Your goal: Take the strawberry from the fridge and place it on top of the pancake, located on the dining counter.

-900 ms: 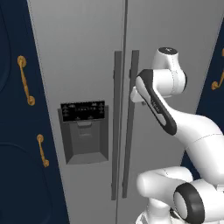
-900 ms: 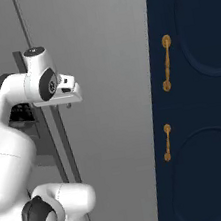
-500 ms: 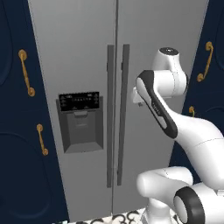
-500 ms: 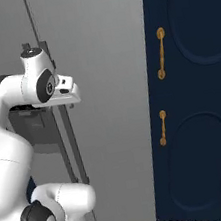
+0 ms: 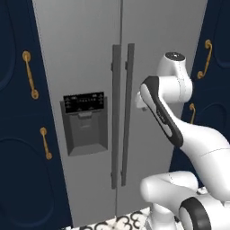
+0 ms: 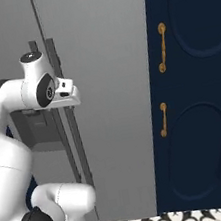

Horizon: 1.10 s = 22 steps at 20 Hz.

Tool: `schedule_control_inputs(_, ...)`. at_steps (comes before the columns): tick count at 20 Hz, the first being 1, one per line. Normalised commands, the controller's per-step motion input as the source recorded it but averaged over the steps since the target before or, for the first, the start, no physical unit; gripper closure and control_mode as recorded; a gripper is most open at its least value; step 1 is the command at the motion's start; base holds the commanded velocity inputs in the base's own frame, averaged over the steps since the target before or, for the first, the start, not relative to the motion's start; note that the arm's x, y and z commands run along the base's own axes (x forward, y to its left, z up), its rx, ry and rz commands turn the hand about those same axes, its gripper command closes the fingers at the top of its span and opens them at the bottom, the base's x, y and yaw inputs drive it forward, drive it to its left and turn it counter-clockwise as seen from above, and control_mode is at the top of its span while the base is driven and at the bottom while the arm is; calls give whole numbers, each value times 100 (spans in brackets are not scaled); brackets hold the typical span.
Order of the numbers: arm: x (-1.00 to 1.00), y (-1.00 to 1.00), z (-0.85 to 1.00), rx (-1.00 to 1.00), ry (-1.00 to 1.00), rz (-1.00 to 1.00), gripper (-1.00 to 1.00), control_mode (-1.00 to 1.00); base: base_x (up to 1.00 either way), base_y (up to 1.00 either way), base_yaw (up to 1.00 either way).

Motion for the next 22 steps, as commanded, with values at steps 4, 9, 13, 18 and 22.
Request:
schedule_control_inputs(4,0,0,0,0,0,0,-100,100,-3,31,7)
schedule_control_inputs(9,0,0,0,0,0,0,-100,100,0,0,25)
schedule_control_inputs(13,0,0,0,0,0,0,-100,100,1,0,21)
schedule_control_inputs(18,0,0,0,0,0,0,-100,100,-19,0,-2)
schedule_control_inputs(22,0,0,0,0,0,0,-100,100,-42,0,-3)
